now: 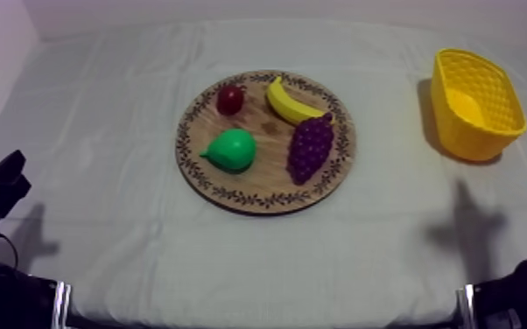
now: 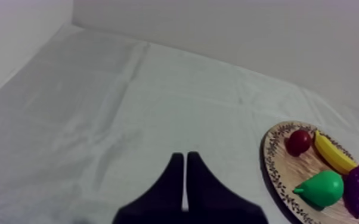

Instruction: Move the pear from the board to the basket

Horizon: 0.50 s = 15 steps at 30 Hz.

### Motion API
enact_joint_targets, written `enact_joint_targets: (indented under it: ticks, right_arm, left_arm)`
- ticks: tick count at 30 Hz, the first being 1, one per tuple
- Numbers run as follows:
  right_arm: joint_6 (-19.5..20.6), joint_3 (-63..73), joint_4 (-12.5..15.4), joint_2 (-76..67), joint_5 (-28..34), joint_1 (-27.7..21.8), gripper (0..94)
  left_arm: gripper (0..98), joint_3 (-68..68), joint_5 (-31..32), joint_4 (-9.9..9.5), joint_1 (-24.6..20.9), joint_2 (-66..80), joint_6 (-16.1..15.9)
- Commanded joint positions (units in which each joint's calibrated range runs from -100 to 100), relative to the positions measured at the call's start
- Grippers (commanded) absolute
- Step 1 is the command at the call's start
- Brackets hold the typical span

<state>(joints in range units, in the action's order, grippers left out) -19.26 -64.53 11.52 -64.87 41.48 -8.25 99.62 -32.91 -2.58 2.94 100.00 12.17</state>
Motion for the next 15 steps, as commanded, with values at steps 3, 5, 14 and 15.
enact_joint_targets:
  ticks: [3, 5, 14, 15]
  right_arm:
    - [-0.4, 17.43, 1.19, 10.5, 6.84, 0.34, 0.3]
    - [-0.53, 22.46, 1.52, 13.65, 9.45, 0.78, 0.3]
    - [-2.61, 39.53, 3.18, 26.15, 20.91, 4.24, 0.3]
    - [-3.06, 40.98, 3.51, 27.47, 21.98, 4.73, 0.3]
  left_arm:
    - [0.1, 0.05, 0.01, 0.02, -0.01, 0.0, 0.02]
    - [0.1, 0.05, 0.01, 0.02, -0.01, 0.0, 0.02]
    - [0.1, 0.05, 0.01, 0.02, -0.01, 0.0, 0.02]
    - [0.1, 0.05, 0.01, 0.02, -0.01, 0.0, 0.02]
